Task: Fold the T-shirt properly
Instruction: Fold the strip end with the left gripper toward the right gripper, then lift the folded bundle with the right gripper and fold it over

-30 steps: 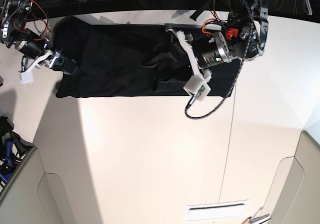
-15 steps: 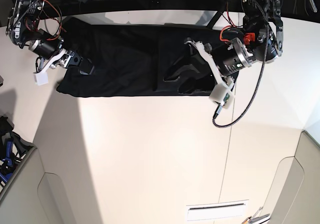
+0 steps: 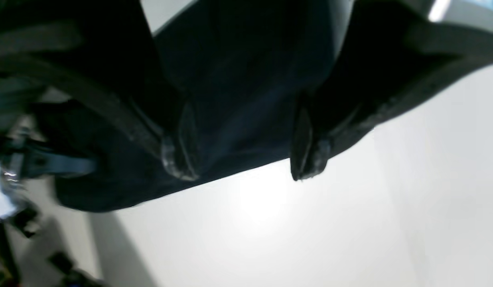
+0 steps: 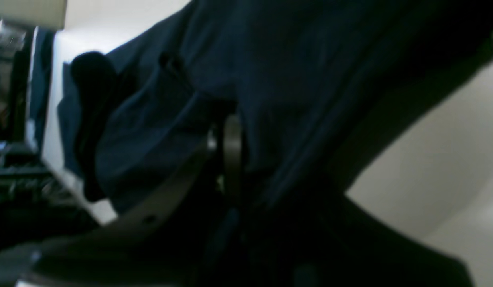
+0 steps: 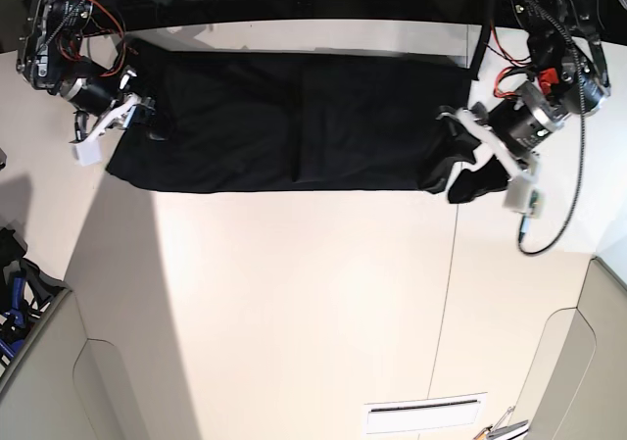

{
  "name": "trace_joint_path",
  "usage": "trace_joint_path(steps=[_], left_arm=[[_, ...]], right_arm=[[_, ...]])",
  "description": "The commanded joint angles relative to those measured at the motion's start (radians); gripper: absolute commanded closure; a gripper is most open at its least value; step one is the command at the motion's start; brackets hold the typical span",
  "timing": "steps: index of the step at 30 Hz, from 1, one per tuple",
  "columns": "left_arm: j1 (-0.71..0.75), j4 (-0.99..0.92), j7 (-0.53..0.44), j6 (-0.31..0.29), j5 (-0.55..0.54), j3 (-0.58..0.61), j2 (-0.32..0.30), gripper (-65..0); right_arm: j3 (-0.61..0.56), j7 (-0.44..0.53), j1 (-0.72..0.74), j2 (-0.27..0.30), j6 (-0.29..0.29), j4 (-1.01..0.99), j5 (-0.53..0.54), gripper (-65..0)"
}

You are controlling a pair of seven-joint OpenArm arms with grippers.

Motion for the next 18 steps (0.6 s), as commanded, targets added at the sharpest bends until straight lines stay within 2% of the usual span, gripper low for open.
trace_joint_path(steps=[1, 5, 9, 12, 18], left_arm=[[0.008, 0.010, -0.019, -0.011, -0.023, -0.018, -0.018, -38.0], [0.060, 0.008, -0.018, -0.010, -0.023, -0.063, -0.050, -38.0], [0.116, 0.008, -0.018, -0.010, -0.026, -0.070, -0.051, -38.0], [0.144, 0.007, -0.019, -0.010, -0.029, -0.070, -0.047, -38.0], [0.172, 0.002, -0.033, -0.009, -0.030, -0.070, -0.040, -38.0]], right_arm=[[0.032, -0.010, 0.011, 0.024, -0.019, 0.021, -0.016, 0.0], [0.136, -0.061, 0.054, 0.024, -0.019, 0.080, -0.016, 0.0], [0.206, -0.093, 0.089, 0.043, -0.022, 0.174, 0.020, 0.0], [0.217, -0.097, 0.117, 0.073, -0.023, 0.249, 0.019, 0.0], [0.184, -0.126, 0.190, 0.058, -0.023, 0.389, 0.019, 0.0]])
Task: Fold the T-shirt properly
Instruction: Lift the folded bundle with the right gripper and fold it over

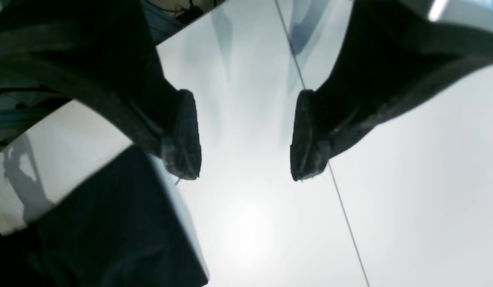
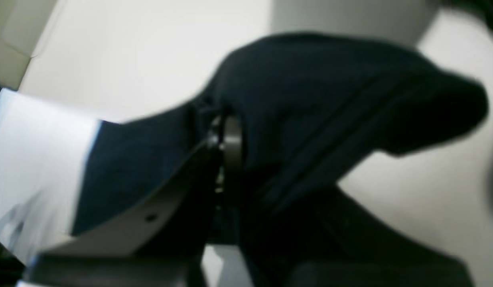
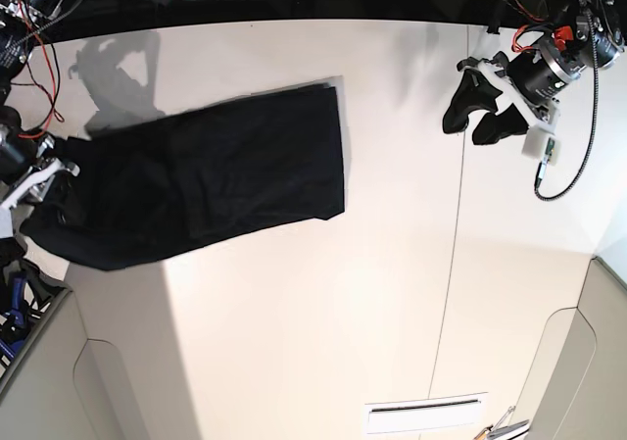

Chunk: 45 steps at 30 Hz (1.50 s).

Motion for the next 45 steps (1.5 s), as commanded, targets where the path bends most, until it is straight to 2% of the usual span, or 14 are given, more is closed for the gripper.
trace_joint_path(steps=[1, 8, 13, 16, 17, 20, 21, 22, 25, 33, 37, 41, 43, 45], left_arm=[[-0.002, 0.007, -0.027, -0.006, -0.024, -0.004, -0.007, -38.0], [-0.002, -0.095, -0.063, -0.006, -0.026, 0.085, -0.007, -38.0], [-0.005, -0.150, -0.067, -0.002, -0.033, 0.152, -0.007, -38.0], [-0.008, -0.150, -0.067, -0.003, -0.079, 0.145, -0.008, -38.0], [-0.010, -0.150, -0.066, -0.003, -0.089, 0.136, -0.007, -38.0], [-0.010, -0.150, -0.066, -0.003, -0.091, 0.099, -0.008, -38.0], [-0.010, -0.150, -0.065, -0.003, -0.092, 0.083, -0.008, -38.0], [-0.010, -0.150, -0.061, -0.003, -0.096, 0.064, -0.008, -38.0], [-0.010, -0.150, -0.028, -0.003, -0.148, -0.016, -0.008, -38.0], [-0.009, -0.150, 0.084, -0.016, -0.322, -0.289, -0.011, -38.0], [-0.002, -0.150, 0.106, -0.016, -0.387, -0.360, -0.019, -38.0], [-0.002, -0.150, 0.107, -0.016, -0.412, -0.375, -0.018, -38.0], [-0.002, -0.150, 0.113, -0.016, -0.435, -0.371, -0.018, -34.8], [-0.002, -0.150, 0.138, -0.016, -0.483, -0.371, -0.018, -25.7]], right_arm=[[-0.014, 0.020, 0.024, 0.005, 0.003, 0.035, 0.027, 0.0], [-0.291, 0.018, 0.072, -0.087, -0.005, 0.082, -0.070, 0.0], [-0.570, 0.055, 0.075, -0.163, -0.008, 0.081, -0.245, 0.0], [-0.766, 0.061, 0.075, -0.179, -0.024, 0.066, -0.376, 0.0], [-0.830, 0.067, 0.074, -0.179, -0.037, 0.056, -0.420, -2.9], [-1.001, 0.123, 0.067, -0.179, -0.049, 0.006, -0.592, -34.8], [-1.052, 0.150, 0.067, -0.179, -0.049, -0.012, -0.643, -40.4], [-1.101, 0.170, 0.069, -0.179, -0.049, -0.027, -0.682, -42.2], [-1.228, 0.200, 0.071, -0.179, -0.060, -0.041, -0.743, -42.0], [-1.471, 0.219, 0.073, -0.179, -0.179, -0.035, -0.900, -42.0], [-1.555, 0.224, 0.073, -0.179, -0.217, -0.030, -0.944, -42.0], [-1.599, 0.224, 0.073, -0.180, -0.272, 0.004, -0.978, -42.0], [-1.600, 0.223, 0.073, -0.179, -0.298, 0.042, -0.995, -41.9], [-1.598, 0.220, 0.073, -0.179, -0.317, 0.092, -1.013, -41.9]])
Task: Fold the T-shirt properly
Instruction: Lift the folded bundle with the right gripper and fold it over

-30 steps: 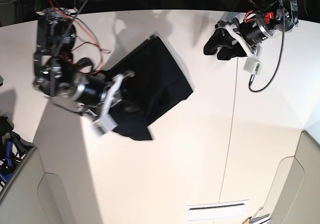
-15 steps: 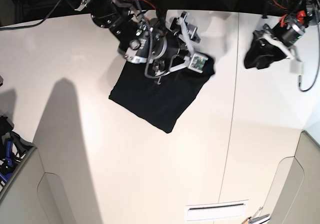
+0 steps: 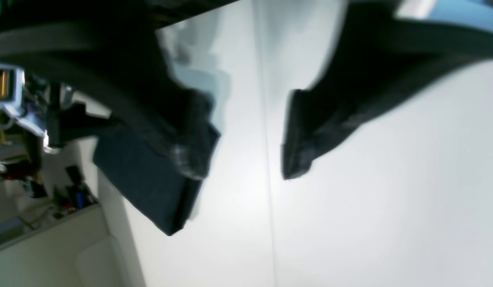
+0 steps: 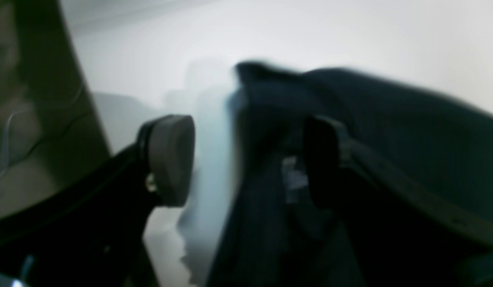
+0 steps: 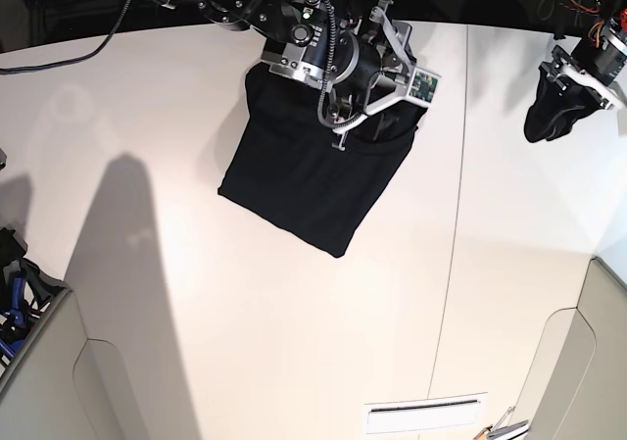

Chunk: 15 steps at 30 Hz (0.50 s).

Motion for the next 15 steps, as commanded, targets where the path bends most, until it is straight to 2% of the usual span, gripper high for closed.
trace_joint_path(steps=[1, 5, 8, 10, 13, 14, 15], left_arm=[[0.001, 0.015, 0.004, -0.012, -0.055, -0.005, -0.011, -20.6], [0.001, 0.016, 0.077, -0.012, -0.164, -0.005, -0.011, -5.2], [0.004, 0.017, 0.109, -0.012, -0.169, -0.005, -0.011, -0.6], [0.017, 0.024, 0.108, -0.012, -0.169, 0.005, -0.011, 0.0], [0.035, 0.061, 0.112, -0.012, -0.169, 0.048, -0.011, 0.0], [0.039, 0.077, 0.112, -0.012, -0.169, 0.072, -0.011, 0.0], [0.041, 0.093, 0.112, -0.012, -0.169, 0.099, -0.011, 0.0]], right_arm=[[0.005, 0.020, 0.013, -0.009, -0.013, 0.049, -0.007, -41.8], [0.042, 0.020, 0.013, -0.009, -0.061, 0.153, -0.018, -41.7], [0.115, 0.027, 0.013, -0.009, -0.094, 0.182, -0.018, -40.2], [0.175, 0.039, 0.013, -0.009, -0.117, 0.190, -0.026, -29.7], [0.268, 0.037, 0.038, -0.009, -0.161, 0.190, -0.048, -4.7], [0.300, 0.035, 0.052, -0.009, -0.166, 0.190, -0.048, 0.0], [0.331, 0.035, 0.066, -0.009, -0.168, 0.189, -0.047, 0.0]])
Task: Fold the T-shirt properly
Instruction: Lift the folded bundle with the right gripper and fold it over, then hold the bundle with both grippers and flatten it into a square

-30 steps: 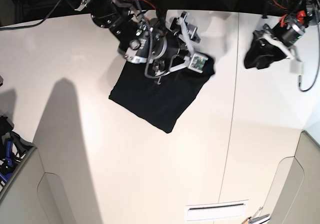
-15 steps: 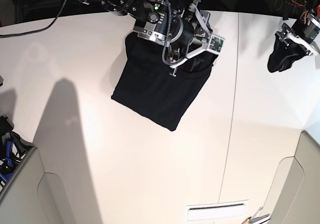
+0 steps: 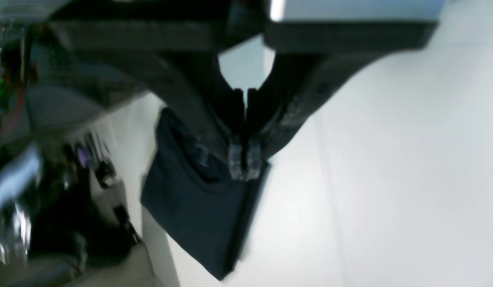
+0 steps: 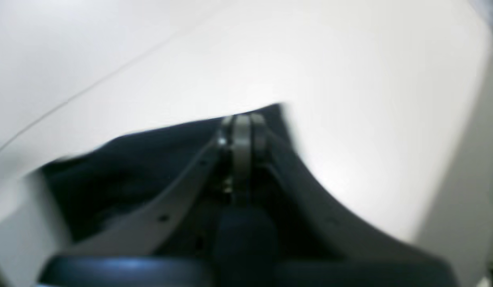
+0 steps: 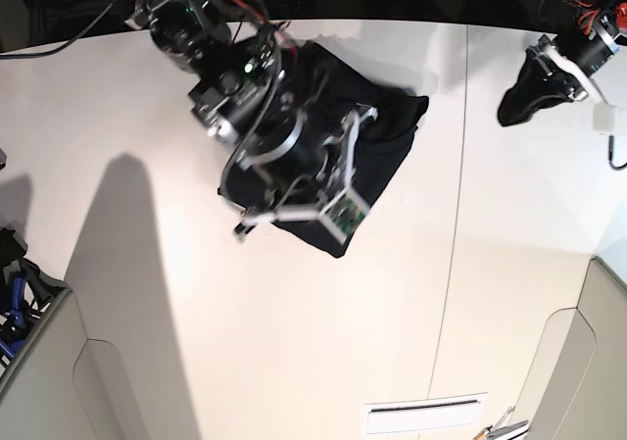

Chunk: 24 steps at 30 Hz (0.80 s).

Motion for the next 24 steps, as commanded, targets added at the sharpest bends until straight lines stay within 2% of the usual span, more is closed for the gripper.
trace_joint_path(steps=[1, 5, 8, 12, 15, 21, 24], left_arm=[[0.002, 0.036, -0.016, -0.009, -0.035, 0.026, -0.010, 0.0], [0.004, 0.084, -0.044, -0.009, -0.018, 0.181, 0.001, 0.0], [0.003, 0.084, -0.161, -0.009, 0.140, 0.314, 0.001, 0.0], [-0.006, 0.084, -0.304, -0.009, 0.331, 0.468, 0.016, 0.0], [-0.022, 0.078, -0.309, -0.009, 0.438, 0.555, 0.069, 0.0], [-0.024, 0.034, -0.317, -0.009, 0.520, 0.657, 0.135, 0.0], [-0.030, -0.037, -0.337, -0.009, 0.552, 0.675, 0.159, 0.0]], right_arm=[[0.032, 0.024, 0.031, -0.008, -0.008, 0.017, -0.007, 0.0], [0.140, 0.035, 0.078, -0.008, -0.008, -0.023, 0.058, 0.0], [0.188, 0.071, 0.117, -0.008, 0.007, -0.106, 0.107, 0.0], [0.198, 0.113, 0.190, -0.008, 0.105, -0.257, 0.186, 0.0], [0.198, 0.136, 0.243, -0.008, 0.170, -0.378, 0.257, 0.0], [0.198, 0.145, 0.301, -0.014, 0.181, -0.610, 0.338, 0.0], [0.198, 0.145, 0.294, -0.013, 0.250, -0.697, 0.386, 0.0]])
